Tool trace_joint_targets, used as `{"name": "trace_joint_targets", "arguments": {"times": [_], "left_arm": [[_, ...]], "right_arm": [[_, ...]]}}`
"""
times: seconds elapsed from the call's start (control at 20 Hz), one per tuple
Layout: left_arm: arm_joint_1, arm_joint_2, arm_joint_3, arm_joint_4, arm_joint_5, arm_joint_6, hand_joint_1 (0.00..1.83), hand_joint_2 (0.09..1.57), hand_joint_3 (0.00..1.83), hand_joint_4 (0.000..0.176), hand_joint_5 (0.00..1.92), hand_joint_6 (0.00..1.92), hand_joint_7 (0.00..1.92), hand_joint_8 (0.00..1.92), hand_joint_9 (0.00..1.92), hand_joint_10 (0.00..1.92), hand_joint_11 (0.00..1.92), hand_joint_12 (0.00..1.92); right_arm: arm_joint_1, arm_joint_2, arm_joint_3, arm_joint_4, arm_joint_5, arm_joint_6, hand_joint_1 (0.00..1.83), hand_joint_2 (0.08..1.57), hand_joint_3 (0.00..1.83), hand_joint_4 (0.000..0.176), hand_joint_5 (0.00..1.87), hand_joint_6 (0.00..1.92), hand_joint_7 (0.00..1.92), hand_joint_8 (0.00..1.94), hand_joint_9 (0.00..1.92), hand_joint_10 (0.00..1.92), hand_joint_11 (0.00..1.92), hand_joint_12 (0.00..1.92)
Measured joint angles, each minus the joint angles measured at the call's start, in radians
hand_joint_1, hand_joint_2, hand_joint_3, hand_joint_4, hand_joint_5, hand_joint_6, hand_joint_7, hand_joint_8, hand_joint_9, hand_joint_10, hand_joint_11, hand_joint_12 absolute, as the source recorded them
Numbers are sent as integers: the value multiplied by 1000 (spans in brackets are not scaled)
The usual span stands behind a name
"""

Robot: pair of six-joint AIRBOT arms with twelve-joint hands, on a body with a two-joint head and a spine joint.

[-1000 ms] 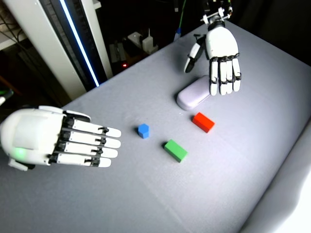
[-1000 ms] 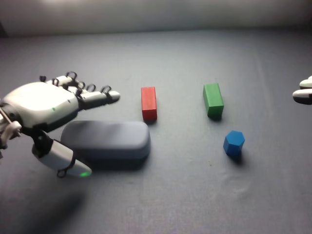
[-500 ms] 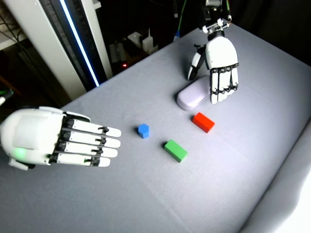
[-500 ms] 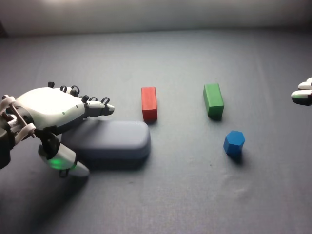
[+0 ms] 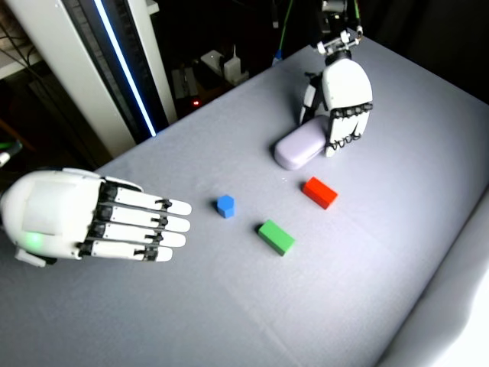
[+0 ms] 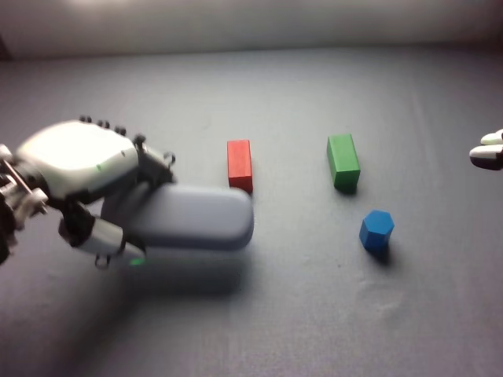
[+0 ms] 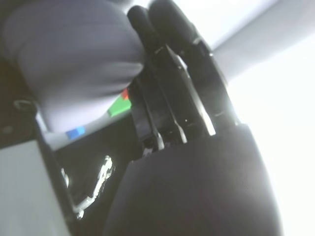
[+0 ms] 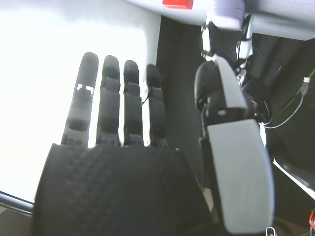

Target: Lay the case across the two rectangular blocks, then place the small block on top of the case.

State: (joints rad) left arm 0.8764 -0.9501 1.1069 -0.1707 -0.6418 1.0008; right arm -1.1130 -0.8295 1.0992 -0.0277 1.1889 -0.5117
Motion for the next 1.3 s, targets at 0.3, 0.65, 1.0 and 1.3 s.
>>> {"name": "trace_joint_targets", "arguments": {"times": [0.3,0.65,1.0,1.3], "left_arm": [[-132,-42,33,55,-94,-29,1402,1042,0,0,969,836,1242,460,1128,956,1049,892],[-271,-208,149,82,9,-31,1324,1038,0,0,1049,714,1245,690,1263,668,1200,919],[-295,-324,246,27,111,-31,1285,1064,0,0,1087,607,1123,961,1078,749,835,1333],[-301,-377,302,-10,156,-31,1388,1087,1,0,984,759,1054,899,961,1192,865,1199]], "right_arm": [[0,-3,0,1,-5,1,789,1246,1,0,407,4,360,7,375,7,29,971],[0,-8,3,0,-5,3,789,1236,0,0,429,4,347,0,351,0,0,978],[0,-13,9,-8,-8,3,777,1235,0,0,422,1,345,0,373,5,58,922],[0,-17,12,-7,-13,3,745,1238,0,0,414,1,340,1,371,3,77,886]]}}
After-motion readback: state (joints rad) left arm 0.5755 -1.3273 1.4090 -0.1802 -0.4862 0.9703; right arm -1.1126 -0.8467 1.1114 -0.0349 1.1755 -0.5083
